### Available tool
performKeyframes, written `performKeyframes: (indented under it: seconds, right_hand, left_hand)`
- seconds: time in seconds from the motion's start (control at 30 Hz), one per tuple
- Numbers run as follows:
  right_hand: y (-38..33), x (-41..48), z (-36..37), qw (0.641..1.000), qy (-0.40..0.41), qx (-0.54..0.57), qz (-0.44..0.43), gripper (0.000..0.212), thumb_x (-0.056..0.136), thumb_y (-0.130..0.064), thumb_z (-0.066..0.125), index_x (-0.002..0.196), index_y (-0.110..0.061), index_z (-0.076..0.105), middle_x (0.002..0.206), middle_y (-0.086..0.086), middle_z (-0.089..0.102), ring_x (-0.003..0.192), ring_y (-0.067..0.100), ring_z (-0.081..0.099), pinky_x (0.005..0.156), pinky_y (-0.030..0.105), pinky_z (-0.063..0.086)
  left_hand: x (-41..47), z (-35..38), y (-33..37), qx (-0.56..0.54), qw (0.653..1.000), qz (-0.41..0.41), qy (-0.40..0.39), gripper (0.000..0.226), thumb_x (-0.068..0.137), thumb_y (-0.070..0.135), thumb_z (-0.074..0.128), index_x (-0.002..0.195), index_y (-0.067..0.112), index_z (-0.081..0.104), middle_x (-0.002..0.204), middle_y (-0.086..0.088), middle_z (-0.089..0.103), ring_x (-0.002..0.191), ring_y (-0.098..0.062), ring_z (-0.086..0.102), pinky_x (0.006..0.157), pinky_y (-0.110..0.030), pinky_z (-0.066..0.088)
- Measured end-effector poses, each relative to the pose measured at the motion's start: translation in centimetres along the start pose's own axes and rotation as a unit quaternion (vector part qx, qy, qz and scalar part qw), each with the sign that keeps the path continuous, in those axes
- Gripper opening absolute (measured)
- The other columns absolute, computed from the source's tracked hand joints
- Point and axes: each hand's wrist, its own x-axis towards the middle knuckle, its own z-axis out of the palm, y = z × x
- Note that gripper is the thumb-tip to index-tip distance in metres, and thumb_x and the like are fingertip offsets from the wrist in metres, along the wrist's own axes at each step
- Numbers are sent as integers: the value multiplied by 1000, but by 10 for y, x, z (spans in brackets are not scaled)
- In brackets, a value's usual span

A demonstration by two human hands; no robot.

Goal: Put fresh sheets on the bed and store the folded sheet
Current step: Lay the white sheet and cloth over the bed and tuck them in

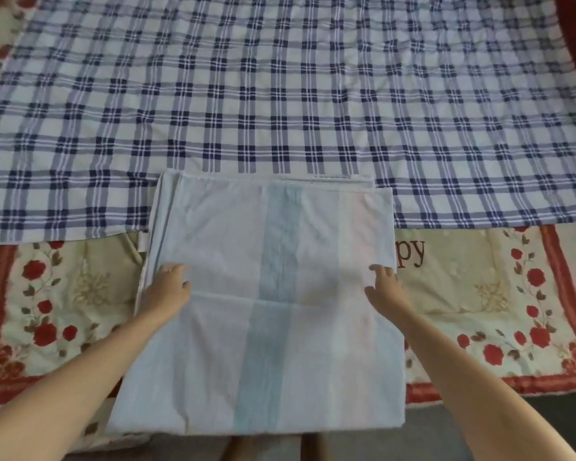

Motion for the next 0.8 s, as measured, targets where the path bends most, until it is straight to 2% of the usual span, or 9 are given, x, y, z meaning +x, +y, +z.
performKeyframes:
  seconds: [0.13, 0.23, 0.3, 0.4, 0.47, 0.53, 0.63, 0.7, 0.8]
  right_hand:
    - [-23, 64, 12, 997, 64, 15, -37, 58, 91, -18, 49, 143, -15, 25, 147, 9, 24, 134, 28, 24, 106, 42, 27]
    - [-34, 111, 18, 991, 96, -48, -80, 59, 93, -26, 46, 145, -21, 19, 154, 4, 13, 140, 24, 13, 112, 42, 15]
    - [-52, 150, 19, 980, 133, -80, -126, 61, 94, -30, 44, 148, -22, 15, 157, 3, 7, 144, 22, 5, 115, 43, 7]
    - [-89, 191, 21, 973, 140, -88, -163, 71, 92, -40, 49, 149, -21, 11, 158, 2, 6, 145, 23, 2, 116, 45, -1]
    - [-112, 212, 23, 967, 159, -103, -171, 76, 87, -49, 56, 146, -17, 21, 152, 8, 22, 142, 25, 16, 115, 45, 4]
    - [-129, 222, 18, 962, 190, -98, -170, 73, 81, -52, 63, 136, -12, 37, 139, 12, 40, 132, 29, 33, 111, 44, 15]
    - [-144, 228, 16, 958, 181, -106, -195, 65, 81, -51, 64, 126, -8, 48, 129, 13, 51, 122, 31, 44, 103, 42, 27]
    - [-147, 226, 12, 960, 160, -99, -207, 57, 84, -47, 63, 123, -7, 49, 126, 15, 53, 116, 34, 48, 97, 41, 34]
    - [-149, 219, 0, 964, 118, -48, -234, 32, 90, -36, 59, 106, -10, 50, 106, 16, 61, 95, 34, 57, 73, 37, 39]
  left_hand:
    - [77, 14, 2, 22, 998, -35, 56, 53, 87, 17, 58, 133, -3, 40, 143, -25, 31, 130, -41, 32, 104, -49, 32]
    - [128, 28, 9, 8, 997, -61, 54, 51, 89, 27, 55, 130, 2, 38, 142, -19, 29, 127, -40, 34, 101, -52, 34]
    - [159, 35, 10, 10, 994, -78, 79, 59, 89, 36, 56, 134, 6, 34, 145, -16, 26, 129, -39, 32, 103, -51, 32]
    - [182, 34, 17, -35, 979, -89, 178, 77, 76, 43, 72, 134, 7, 35, 138, -18, 38, 126, -39, 38, 102, -48, 33]
    - [188, 28, 18, -101, 964, -85, 229, 84, 69, 34, 80, 133, 3, 35, 134, -20, 44, 121, -38, 44, 95, -44, 39]
    - [194, 19, 15, -148, 958, -110, 221, 81, 68, 34, 82, 130, 3, 40, 129, -16, 50, 114, -35, 51, 90, -42, 44]
    - [205, 3, 7, -203, 956, -126, 168, 50, 69, 39, 79, 99, 6, 57, 99, -10, 60, 92, -29, 59, 75, -38, 48]
    - [207, -5, 7, -251, 951, -117, 142, 37, 74, 36, 76, 86, 9, 55, 88, -7, 58, 85, -25, 57, 73, -37, 47]
    - [205, -11, 13, -304, 938, -88, 142, 37, 84, 26, 68, 113, 7, 56, 108, -5, 59, 97, -23, 57, 88, -38, 48]
